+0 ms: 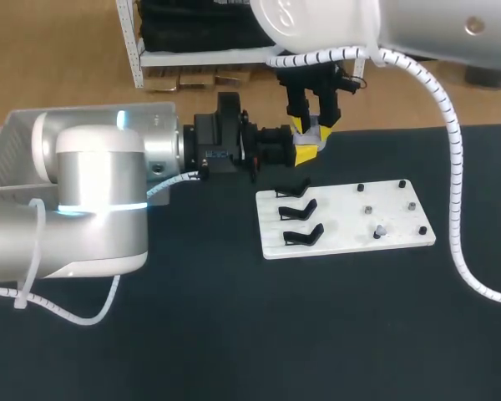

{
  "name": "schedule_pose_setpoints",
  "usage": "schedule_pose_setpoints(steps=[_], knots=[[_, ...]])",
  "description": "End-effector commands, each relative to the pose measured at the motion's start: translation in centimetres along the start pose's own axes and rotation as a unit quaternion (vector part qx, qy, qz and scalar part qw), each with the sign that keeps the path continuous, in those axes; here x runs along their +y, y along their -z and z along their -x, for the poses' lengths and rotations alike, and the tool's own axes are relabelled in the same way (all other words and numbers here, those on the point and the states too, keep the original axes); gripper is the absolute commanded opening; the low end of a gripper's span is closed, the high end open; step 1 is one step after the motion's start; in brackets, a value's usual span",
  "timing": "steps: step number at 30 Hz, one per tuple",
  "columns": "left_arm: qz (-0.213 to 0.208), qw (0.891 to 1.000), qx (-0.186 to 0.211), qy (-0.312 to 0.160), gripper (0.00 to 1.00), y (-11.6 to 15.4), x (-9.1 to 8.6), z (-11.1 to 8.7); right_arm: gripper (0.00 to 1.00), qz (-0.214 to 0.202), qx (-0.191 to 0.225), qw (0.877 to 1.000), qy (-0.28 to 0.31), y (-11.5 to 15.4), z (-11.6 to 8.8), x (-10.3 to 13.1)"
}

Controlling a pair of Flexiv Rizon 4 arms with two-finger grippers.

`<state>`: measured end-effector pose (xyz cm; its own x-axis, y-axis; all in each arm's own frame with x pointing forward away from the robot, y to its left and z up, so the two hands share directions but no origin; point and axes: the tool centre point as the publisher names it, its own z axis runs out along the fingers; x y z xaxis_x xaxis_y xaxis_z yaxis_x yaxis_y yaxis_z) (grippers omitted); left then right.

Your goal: Pick up each earbud case from the left stands, insert the matching earbuds, close the lid, and place the case in the box.

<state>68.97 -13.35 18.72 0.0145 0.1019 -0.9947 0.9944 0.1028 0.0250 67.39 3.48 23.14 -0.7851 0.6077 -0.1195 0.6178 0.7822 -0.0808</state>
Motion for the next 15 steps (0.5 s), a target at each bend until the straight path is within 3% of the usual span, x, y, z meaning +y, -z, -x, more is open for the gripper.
schedule_pose_setpoints(steps=[1,5,9,10,11,14,15], knots=[[0.004,1.000,-0.005,-0.002,0.00,0.0,-0.1,-0.2,0.40,0.011,-0.007,1.000,0.007,0.9,-0.5,-0.8],[0.004,1.000,-0.005,-0.002,0.00,0.0,-0.1,-0.2,0.44,0.030,-0.014,0.999,0.032,1.7,-1.2,-2.5],[0.004,1.000,-0.005,-0.002,0.00,0.0,-0.1,-0.2,0.50,0.082,-0.041,0.993,0.079,2.0,-1.7,-4.8],[0.004,1.000,-0.005,-0.002,0.00,0.0,-0.1,-0.2,0.62,0.101,-0.039,0.990,0.085,1.8,-1.8,-5.4],[0.004,1.000,-0.005,-0.002,0.00,0.0,-0.1,-0.2,0.82,0.118,-0.038,0.988,0.091,1.6,-1.7,-6.1],[0.004,1.000,-0.005,-0.002,0.00,0.0,-0.1,-0.2,1.00,0.140,-0.060,0.980,0.126,1.2,-1.9,-7.7],[0.004,1.000,-0.005,-0.002,0.00,0.0,-0.1,-0.2,1.00,0.144,-0.062,0.978,0.135,1.1,-1.9,-8.0]])
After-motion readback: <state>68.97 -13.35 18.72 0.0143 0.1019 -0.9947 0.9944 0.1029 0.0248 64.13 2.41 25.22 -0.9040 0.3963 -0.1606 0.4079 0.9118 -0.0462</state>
